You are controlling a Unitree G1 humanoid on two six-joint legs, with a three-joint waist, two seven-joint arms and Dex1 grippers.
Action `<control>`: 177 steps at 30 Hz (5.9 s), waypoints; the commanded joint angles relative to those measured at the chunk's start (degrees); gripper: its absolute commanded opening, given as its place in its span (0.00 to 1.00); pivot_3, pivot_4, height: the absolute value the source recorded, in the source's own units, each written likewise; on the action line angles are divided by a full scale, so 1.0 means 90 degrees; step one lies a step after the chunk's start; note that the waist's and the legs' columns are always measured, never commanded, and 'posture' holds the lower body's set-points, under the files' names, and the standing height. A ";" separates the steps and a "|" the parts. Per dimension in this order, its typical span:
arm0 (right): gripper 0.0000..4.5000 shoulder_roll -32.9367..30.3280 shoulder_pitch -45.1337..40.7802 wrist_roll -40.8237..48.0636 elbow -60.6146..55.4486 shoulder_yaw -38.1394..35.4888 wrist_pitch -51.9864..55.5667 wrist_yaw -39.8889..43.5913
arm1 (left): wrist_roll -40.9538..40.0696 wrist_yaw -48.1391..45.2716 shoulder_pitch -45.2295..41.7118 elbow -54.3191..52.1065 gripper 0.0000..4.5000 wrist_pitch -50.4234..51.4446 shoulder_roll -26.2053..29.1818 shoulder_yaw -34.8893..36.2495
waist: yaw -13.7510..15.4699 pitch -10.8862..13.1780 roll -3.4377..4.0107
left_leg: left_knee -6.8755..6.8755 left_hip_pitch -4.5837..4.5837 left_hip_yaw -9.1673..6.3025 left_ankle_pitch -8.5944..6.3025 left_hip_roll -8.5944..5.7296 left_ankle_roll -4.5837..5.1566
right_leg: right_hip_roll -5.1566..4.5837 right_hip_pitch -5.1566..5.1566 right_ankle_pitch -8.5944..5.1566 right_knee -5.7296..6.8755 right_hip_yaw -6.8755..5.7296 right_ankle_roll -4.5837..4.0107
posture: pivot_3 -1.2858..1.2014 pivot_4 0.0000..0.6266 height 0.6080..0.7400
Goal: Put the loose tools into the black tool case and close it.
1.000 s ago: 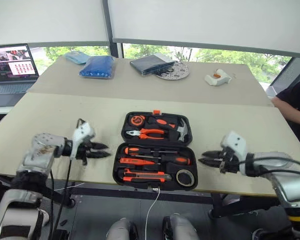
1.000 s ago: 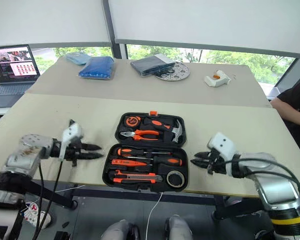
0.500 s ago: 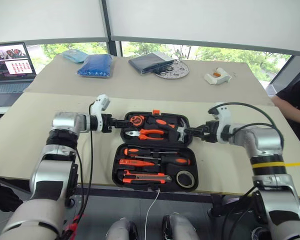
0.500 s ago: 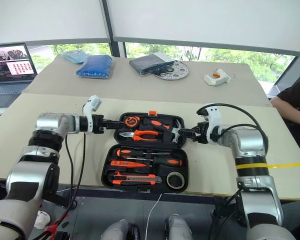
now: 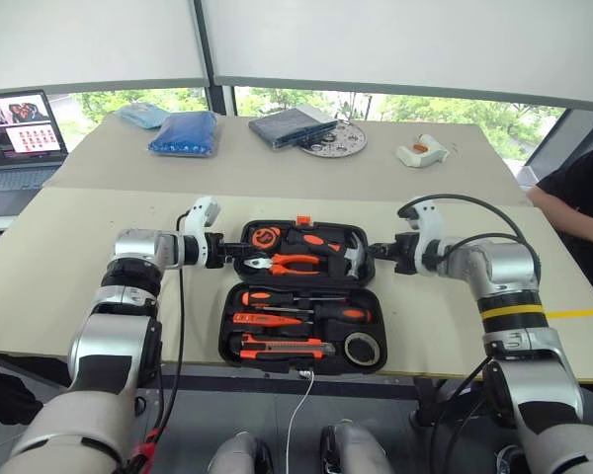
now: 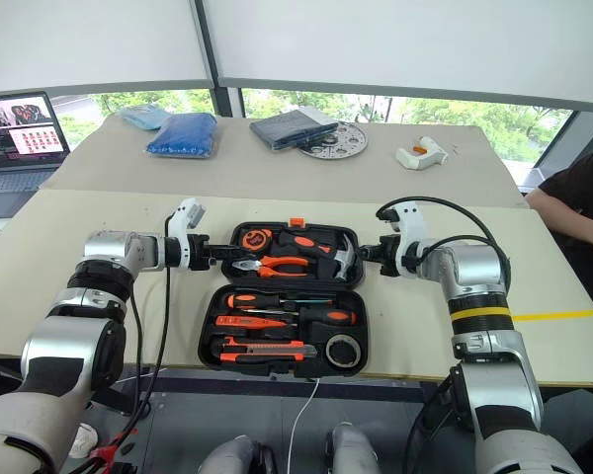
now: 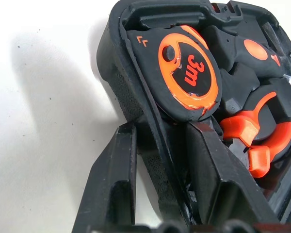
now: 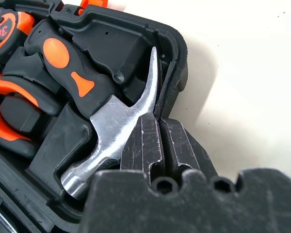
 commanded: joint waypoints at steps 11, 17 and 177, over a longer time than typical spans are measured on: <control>0.00 -0.0157 0.1021 -0.0504 -0.2543 -0.0401 -0.3048 -0.0192 | -0.0024 -0.0595 0.1334 -0.3173 0.22 -0.3503 -0.0027 -0.0017 | 0.0010 0.0002 0.0000 | -0.0008 -0.0079 0.0028 0.0011 -0.0025 0.0001 | -0.0029 -0.0114 0.0022 0.0041 0.0007 -0.0044 | 0.52 0.24 0.84; 0.00 -0.0393 0.2292 -0.1174 -0.3172 -0.0327 -0.4645 -0.0337 | 0.0515 -0.0100 0.2203 -0.3925 0.22 -0.5033 0.0142 -0.0133 | 0.0020 0.0002 -0.0001 | -0.0021 -0.0072 0.0029 0.0010 -0.0027 0.0001 | -0.0026 -0.0105 0.0011 0.0023 0.0008 -0.0030 | 0.52 0.24 0.84; 0.00 -0.2388 0.5721 0.0908 -0.6381 -0.1083 -0.1171 0.0401 | 0.2407 -0.1912 0.0641 -0.0964 0.00 -0.7460 -0.1268 -0.3132 | 0.0360 -0.0172 0.0101 | -0.0053 0.0041 -0.0202 -0.0135 -0.0119 0.0199 | -0.0137 0.0223 0.0026 -0.0290 -0.0052 0.0173 | 0.52 0.24 0.84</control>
